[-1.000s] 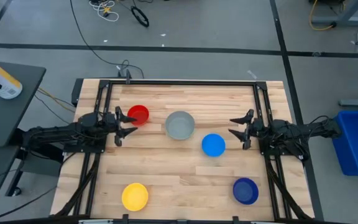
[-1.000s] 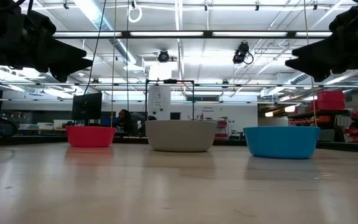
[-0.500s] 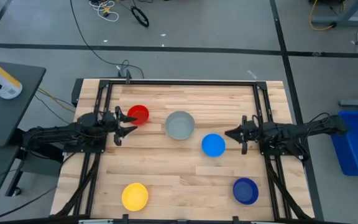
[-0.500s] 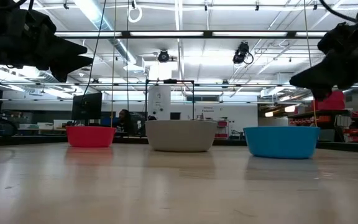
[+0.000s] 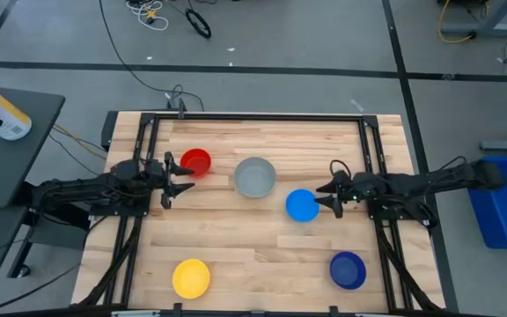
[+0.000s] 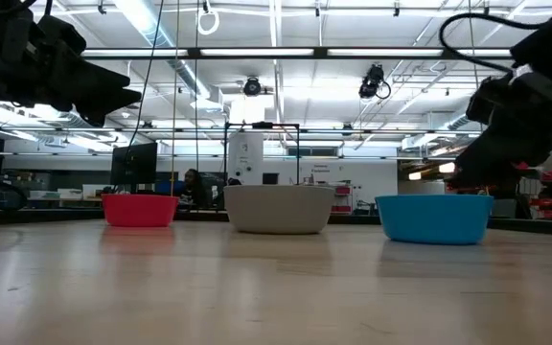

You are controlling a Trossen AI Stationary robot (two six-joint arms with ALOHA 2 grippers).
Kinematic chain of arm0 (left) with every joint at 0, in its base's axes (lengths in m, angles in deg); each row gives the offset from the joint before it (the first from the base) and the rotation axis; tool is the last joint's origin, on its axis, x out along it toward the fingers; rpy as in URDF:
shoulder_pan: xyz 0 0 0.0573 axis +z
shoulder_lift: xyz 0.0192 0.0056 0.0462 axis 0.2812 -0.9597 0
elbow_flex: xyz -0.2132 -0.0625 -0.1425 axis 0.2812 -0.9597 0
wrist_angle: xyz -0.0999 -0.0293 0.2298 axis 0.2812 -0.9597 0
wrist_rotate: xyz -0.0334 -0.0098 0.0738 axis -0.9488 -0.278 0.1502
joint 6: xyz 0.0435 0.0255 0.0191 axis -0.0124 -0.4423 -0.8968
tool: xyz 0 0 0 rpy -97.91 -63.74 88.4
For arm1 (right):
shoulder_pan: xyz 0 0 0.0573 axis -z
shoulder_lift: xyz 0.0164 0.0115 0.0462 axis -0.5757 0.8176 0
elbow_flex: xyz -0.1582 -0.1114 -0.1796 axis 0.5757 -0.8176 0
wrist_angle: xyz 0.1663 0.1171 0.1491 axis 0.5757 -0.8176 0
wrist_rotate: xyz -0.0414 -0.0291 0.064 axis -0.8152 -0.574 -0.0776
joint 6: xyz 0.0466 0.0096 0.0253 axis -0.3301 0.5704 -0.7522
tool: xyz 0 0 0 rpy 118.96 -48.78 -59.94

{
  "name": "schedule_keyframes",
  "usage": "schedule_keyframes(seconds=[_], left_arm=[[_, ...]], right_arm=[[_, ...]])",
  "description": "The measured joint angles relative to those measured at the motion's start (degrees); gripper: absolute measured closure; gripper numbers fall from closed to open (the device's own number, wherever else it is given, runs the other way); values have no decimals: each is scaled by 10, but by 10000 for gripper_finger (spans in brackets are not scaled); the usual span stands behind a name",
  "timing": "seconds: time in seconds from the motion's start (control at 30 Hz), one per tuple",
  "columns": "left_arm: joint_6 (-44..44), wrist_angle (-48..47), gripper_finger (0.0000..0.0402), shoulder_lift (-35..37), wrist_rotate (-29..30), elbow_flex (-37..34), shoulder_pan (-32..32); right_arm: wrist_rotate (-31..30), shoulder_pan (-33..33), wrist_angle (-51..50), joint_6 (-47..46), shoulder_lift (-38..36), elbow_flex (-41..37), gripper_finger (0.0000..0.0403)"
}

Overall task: Nest bowls inside each other
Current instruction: Stack the light blue bowl on the gray bowl

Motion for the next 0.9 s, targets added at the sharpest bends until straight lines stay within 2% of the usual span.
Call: schedule_keyframes(seconds=[0.17,0.47,0.57,0.7,0.77,0.9], left_arm=[[0,-11,195,0,2,0,0],[0,-18,195,0,3,0,0],[0,-19,195,0,3,0,0],[0,-19,195,0,3,0,0],[0,-19,195,0,3,0,0],[0,-19,195,0,3,0,0]], right_arm=[[9,26,0,-7,91,30,155],[27,38,29,-3,256,90,214],[42,38,30,-10,302,122,261],[63,33,30,-13,357,165,377],[58,25,29,-4,380,187,393],[57,12,29,16,408,240,397]])
